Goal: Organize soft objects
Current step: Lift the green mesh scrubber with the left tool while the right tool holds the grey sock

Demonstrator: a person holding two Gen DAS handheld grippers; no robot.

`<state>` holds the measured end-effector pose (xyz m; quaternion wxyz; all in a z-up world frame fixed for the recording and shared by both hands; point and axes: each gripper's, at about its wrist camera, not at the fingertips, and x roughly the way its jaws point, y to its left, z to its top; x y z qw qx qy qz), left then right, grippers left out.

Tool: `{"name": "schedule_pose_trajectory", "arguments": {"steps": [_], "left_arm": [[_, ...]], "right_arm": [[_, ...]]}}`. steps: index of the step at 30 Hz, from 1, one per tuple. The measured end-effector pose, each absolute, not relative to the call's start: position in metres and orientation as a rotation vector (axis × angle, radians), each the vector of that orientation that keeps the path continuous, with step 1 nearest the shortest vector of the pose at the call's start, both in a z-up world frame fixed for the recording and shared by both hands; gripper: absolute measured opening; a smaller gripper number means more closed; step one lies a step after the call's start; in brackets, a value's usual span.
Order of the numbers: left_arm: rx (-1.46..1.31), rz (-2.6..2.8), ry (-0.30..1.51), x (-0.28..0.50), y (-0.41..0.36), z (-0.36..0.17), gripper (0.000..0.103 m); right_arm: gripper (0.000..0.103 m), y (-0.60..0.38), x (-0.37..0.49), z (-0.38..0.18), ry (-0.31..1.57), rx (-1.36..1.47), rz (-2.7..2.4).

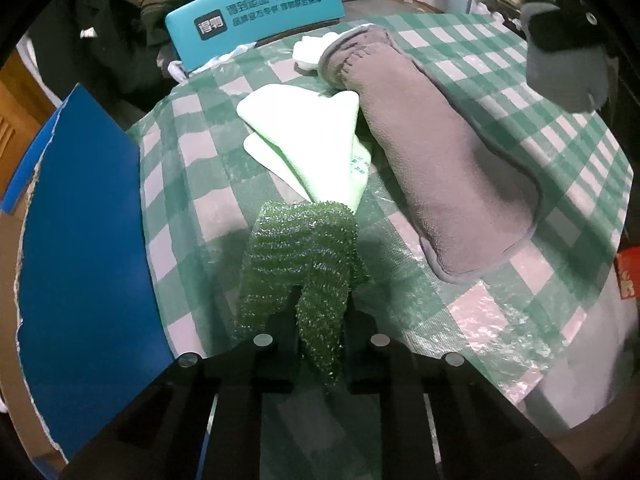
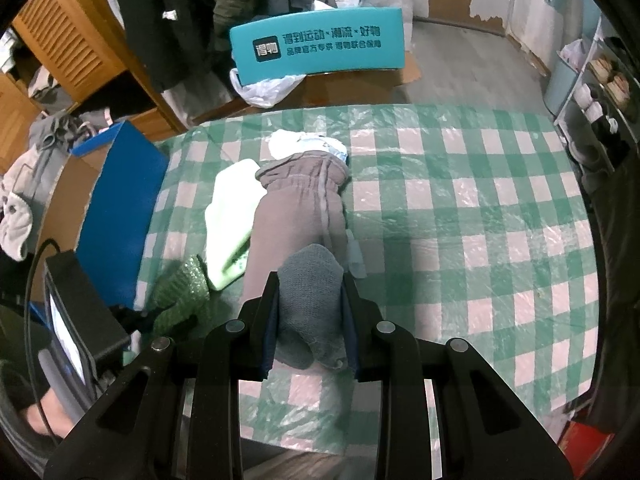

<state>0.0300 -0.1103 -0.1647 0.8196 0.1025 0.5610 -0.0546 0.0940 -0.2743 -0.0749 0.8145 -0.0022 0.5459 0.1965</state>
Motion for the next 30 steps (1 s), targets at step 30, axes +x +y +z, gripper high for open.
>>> {"name": "schedule_pose_trajectory", "arguments": {"steps": [30], "left_arm": [[-0.03,-0.201,1.067,0.017,-0.068,-0.059,0.015]], "right_arm": [[0.026,-0.229,0.066,-0.037,1.096,-0.068,0.54]]}}
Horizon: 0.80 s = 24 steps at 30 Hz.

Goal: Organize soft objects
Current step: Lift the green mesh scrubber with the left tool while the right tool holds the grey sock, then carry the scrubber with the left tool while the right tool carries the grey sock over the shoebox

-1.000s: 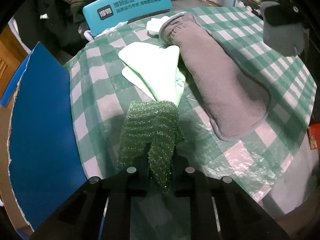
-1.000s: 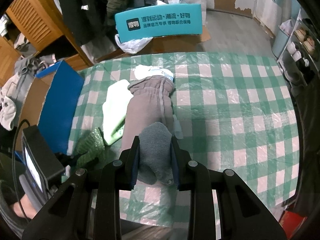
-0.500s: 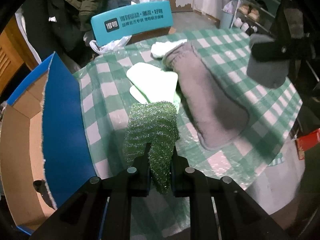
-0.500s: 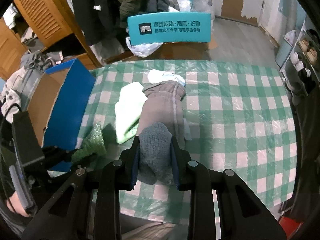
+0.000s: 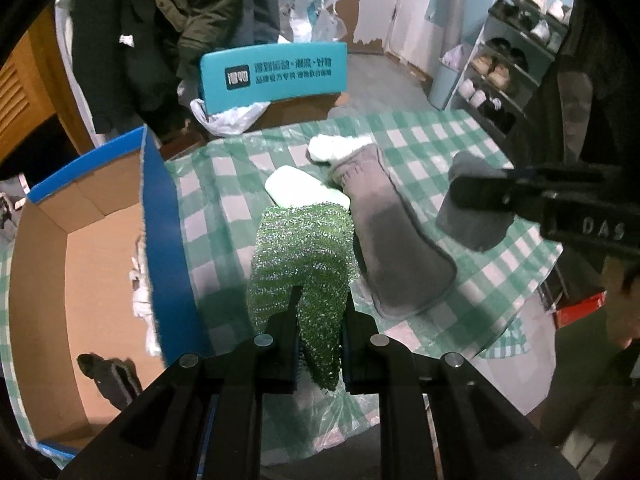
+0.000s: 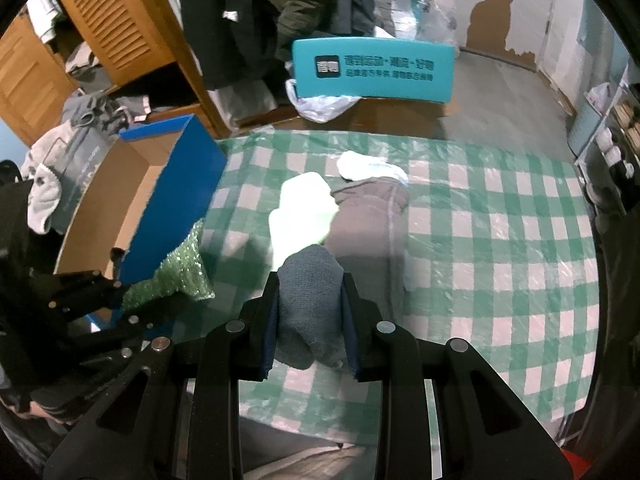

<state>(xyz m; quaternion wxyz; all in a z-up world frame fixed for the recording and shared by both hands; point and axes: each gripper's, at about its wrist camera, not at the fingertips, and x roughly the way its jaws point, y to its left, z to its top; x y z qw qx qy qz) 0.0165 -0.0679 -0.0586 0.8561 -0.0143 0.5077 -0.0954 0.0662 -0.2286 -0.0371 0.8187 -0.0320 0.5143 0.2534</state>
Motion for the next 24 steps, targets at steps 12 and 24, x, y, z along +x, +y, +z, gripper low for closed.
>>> {"name": "schedule_pose_trajectory", "arguments": {"steps": [12,24], "left_arm": [[-0.085,-0.177,1.03,0.008,-0.036,-0.039,0.015],[-0.11,-0.119,0.988,-0.004,-0.001,-0.025,0.015]], "right_arm": [[0.026,-0.188,0.059,-0.018,1.056,-0.094,0.627],[0.026,-0.143,0.053,-0.008,1.031,-0.117,0.709]]}}
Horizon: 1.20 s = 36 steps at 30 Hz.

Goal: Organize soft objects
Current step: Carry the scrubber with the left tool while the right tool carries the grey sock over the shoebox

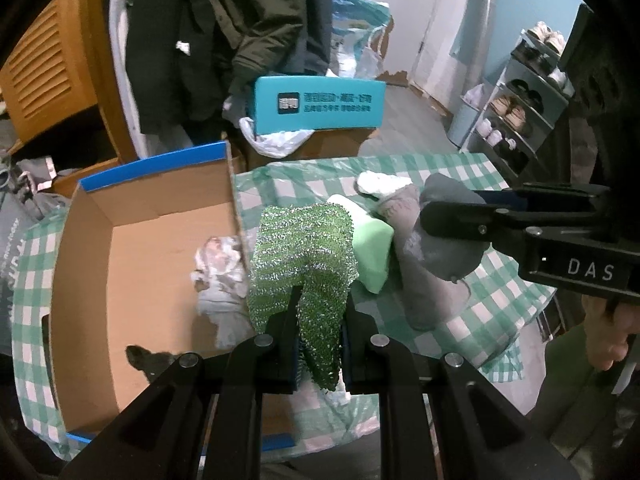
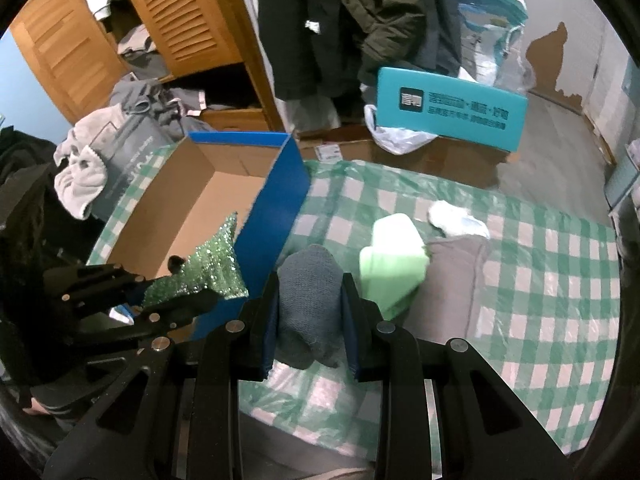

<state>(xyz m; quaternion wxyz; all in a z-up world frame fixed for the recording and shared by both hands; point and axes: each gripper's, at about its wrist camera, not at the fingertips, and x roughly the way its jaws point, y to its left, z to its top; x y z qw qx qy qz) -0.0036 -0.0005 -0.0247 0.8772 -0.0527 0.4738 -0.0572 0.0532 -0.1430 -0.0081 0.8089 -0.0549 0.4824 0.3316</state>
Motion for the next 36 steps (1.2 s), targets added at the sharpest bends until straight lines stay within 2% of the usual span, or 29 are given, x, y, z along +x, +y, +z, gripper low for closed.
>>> {"name": "schedule_pose_trajectory", "arguments": {"steps": [25,36], "left_arm": [[-0.238,0.035,0.985,-0.016,0.093,-0.033,0.015],[-0.293,0.075,1.023,-0.015,0.12,-0.049,0.015]], "right_arm": [[0.026,-0.041,0.051,-0.01,1.043,-0.186,0.849],[0.026,-0.002,0.052,-0.032,1.111,-0.209,0.895]]}}
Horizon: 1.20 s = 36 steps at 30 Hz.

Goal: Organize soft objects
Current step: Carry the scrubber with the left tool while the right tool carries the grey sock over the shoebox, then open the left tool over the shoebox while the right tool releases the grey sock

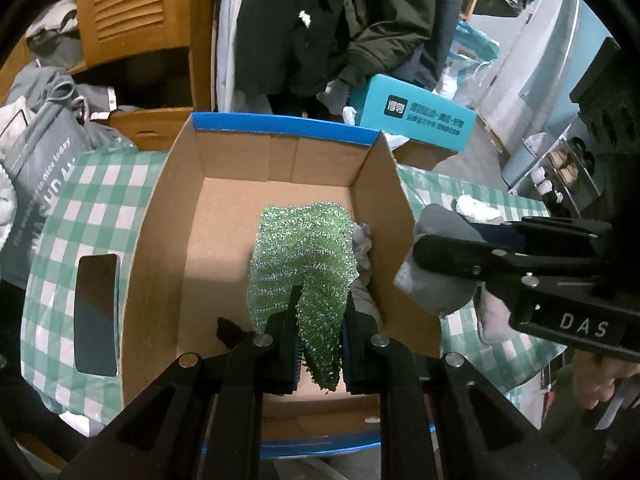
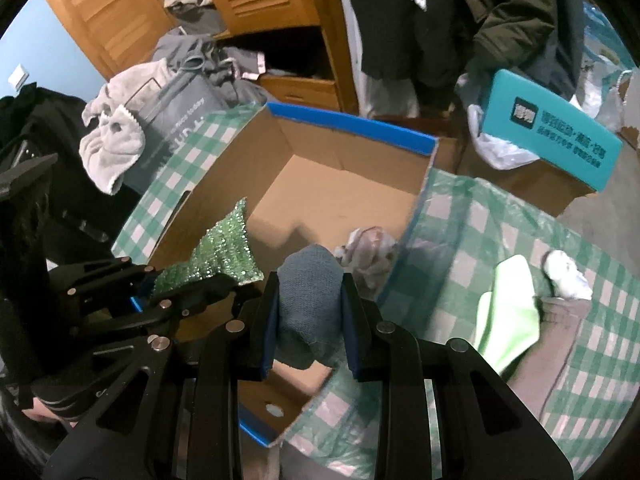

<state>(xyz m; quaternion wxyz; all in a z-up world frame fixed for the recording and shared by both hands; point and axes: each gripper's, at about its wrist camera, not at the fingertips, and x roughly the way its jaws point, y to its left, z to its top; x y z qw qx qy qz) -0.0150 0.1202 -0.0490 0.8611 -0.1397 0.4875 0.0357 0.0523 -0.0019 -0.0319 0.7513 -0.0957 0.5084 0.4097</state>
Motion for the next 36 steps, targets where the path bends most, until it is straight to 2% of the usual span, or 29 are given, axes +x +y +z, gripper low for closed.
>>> {"name": "schedule_pose_trajectory", "arguments": {"steps": [7,12,16,18,19,26,36], "left_arm": [[-0.318,0.096,1.055,-0.014,0.128,-0.059,0.019],[-0.335,0.136,1.047,-0.017,0.134,-0.059,0.047],[-0.334,0.177,1.017,-0.019,0.137,-0.053,0.059],[-0.338,0.18,1.011,-0.02,0.139,-0.052,0.06],[-0.341,0.181,1.009,-0.019,0.14,-0.051,0.06],[-0.343,0.175,1.012,-0.019,0.138,-0.05,0.06],[-0.32,0.136,1.02,-0.016,0.119,-0.048,0.06]], "right_arm": [[0.027,0.012,0.053,-0.037,1.136,-0.212,0.916],[0.036,0.014,0.054,-0.039,1.143,-0.201,0.915],[0.042,0.013,0.057,-0.04,1.153,-0.198,0.902],[0.046,0.011,0.057,-0.041,1.152,-0.196,0.899],[0.052,0.01,0.057,-0.04,1.152,-0.192,0.897],[0.061,0.002,0.059,-0.034,1.132,-0.178,0.88],[0.064,-0.022,0.063,-0.035,1.136,-0.149,0.842]]}}
